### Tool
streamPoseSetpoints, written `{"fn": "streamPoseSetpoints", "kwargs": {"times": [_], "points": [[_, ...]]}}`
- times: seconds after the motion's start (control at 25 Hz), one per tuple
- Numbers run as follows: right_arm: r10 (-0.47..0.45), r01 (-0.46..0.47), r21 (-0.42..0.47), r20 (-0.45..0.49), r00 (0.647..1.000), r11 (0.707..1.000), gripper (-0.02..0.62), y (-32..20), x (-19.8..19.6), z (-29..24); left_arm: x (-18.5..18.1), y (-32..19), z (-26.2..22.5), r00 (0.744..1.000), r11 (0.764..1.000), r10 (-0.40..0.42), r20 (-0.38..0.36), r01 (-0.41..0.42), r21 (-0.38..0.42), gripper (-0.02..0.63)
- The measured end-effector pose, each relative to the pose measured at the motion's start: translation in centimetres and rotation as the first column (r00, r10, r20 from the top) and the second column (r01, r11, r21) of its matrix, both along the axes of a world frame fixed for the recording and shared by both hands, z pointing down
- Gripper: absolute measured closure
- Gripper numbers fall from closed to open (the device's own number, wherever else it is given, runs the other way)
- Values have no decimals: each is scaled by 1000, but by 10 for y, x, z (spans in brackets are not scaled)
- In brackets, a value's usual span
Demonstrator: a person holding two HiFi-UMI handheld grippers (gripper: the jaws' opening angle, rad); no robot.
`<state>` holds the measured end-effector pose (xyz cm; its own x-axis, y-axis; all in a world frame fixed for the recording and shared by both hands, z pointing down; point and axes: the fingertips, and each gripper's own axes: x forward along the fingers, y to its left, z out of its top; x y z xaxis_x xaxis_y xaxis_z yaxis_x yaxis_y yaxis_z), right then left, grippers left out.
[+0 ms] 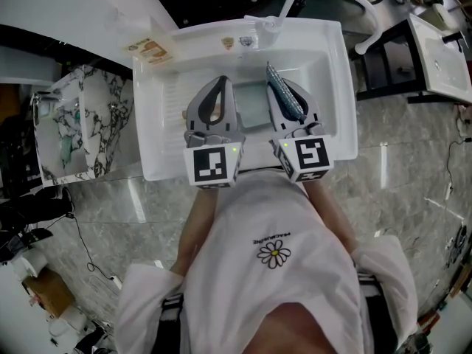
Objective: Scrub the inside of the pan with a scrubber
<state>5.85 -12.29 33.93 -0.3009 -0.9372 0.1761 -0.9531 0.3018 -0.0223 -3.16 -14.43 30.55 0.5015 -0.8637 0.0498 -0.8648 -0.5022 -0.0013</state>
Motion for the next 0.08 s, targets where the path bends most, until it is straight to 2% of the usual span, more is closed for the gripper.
{"fn": "streamPoseSetpoints", "kwargs": {"times": [0.08], "points": [[5,-4,-5,4,1000,1000,528,1,1,0,0,1,1,1000,1000,9,14,-9,-2,591]]}}
